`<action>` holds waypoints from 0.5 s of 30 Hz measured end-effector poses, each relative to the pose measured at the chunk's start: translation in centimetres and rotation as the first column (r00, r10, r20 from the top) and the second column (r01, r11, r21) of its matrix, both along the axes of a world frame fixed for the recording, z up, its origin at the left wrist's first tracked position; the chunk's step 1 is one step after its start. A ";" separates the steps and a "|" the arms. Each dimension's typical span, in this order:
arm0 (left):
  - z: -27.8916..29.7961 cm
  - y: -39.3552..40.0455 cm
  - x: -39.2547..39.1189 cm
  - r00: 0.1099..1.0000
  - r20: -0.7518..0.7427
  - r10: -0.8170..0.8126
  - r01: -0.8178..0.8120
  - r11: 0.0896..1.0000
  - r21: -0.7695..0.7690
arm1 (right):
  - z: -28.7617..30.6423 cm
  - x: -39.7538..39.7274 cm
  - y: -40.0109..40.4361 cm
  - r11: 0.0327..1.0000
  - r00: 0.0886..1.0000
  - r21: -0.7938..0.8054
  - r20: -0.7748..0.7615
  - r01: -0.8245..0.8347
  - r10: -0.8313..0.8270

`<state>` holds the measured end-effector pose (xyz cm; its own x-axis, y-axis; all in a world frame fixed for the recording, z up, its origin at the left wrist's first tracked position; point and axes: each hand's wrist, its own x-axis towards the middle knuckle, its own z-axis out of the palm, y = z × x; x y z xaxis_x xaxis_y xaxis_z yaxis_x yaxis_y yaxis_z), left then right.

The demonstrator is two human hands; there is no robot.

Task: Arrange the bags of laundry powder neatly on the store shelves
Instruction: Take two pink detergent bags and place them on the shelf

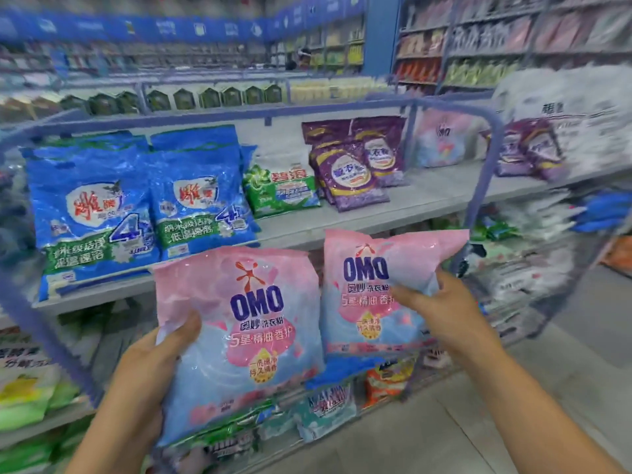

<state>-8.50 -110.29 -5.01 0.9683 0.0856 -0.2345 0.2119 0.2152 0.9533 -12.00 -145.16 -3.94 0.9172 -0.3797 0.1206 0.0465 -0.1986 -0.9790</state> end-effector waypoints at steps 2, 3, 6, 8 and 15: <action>1.1 -2.6 1.9 0.998 0.035 -0.045 0.046 0.998 -0.030 | 1.3 0.9 -1.8 1.000 0.999 0.009 0.042 0.028 -0.029; 1.3 -4.1 3.3 0.996 0.048 -0.069 0.071 0.996 -0.044 | 1.8 1.7 -3.1 0.999 0.997 0.008 0.064 0.047 -0.048; 2.5 -7.4 5.9 0.992 0.076 -0.099 0.104 0.993 -0.061 | 2.8 3.0 -5.9 0.996 0.994 -0.003 0.074 0.086 -0.086; 3.1 -9.6 8.4 0.985 0.088 -0.149 0.156 0.985 -0.077 | 3.2 4.5 -8.2 0.991 0.988 -0.005 0.080 0.135 -0.134; 5.6 -18.4 16.5 0.966 0.091 -0.242 0.250 0.964 -0.094 | 5.3 8.5 -16.7 0.963 0.958 0.001 0.102 0.268 -0.267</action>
<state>7.96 -128.72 0.57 0.9721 -0.1784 -0.1525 0.1966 0.2642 0.9442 -3.49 -161.85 1.35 0.7654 -0.6071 0.2135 0.0880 -0.2300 -0.9692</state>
